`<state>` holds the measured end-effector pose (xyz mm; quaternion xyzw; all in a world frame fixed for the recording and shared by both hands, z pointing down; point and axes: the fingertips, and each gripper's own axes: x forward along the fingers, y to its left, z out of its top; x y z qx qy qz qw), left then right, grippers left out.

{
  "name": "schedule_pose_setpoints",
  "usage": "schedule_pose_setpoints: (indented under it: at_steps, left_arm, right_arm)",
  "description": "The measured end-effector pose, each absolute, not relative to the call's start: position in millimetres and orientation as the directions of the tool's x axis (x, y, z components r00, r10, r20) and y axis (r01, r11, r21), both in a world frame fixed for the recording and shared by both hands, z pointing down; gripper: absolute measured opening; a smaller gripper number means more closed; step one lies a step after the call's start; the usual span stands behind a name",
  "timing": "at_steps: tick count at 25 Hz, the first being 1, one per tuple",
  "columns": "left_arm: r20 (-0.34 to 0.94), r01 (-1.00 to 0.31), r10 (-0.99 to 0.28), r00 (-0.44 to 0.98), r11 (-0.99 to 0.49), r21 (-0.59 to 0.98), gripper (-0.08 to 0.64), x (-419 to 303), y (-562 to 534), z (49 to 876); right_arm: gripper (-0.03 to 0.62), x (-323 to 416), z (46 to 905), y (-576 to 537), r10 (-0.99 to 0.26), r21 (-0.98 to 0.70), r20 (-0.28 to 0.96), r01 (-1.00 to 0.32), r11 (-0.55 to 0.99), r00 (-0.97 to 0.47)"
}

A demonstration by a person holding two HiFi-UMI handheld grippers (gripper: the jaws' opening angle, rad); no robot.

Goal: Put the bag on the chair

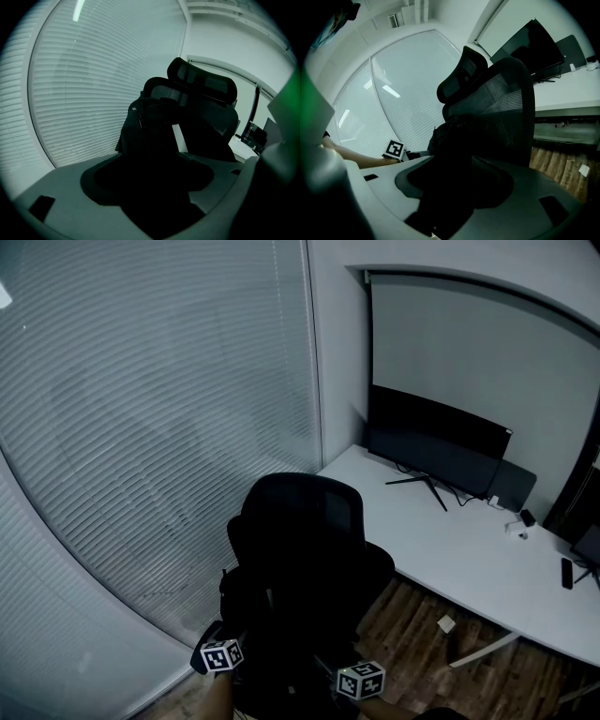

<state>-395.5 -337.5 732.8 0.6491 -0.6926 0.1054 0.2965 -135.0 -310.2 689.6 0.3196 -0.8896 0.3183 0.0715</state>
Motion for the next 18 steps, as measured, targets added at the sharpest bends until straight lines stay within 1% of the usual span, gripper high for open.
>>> schedule_pose_setpoints:
  at_steps: [5, 18]
  left_arm:
    - [0.545, -0.961, -0.838, -0.015, 0.164, 0.225, 0.348, -401.3, -321.9, 728.2]
    - [0.498, -0.945, -0.867, -0.020, 0.179, 0.274, 0.348, -402.1, -274.0, 713.1]
  right_arm:
    - [0.216, -136.6, 683.0, -300.9, -0.524, -0.517, 0.322, -0.610, 0.600, -0.788]
    - [0.216, -138.0, 668.8, -270.6, -0.542, -0.499, 0.301, -0.614, 0.612, -0.785]
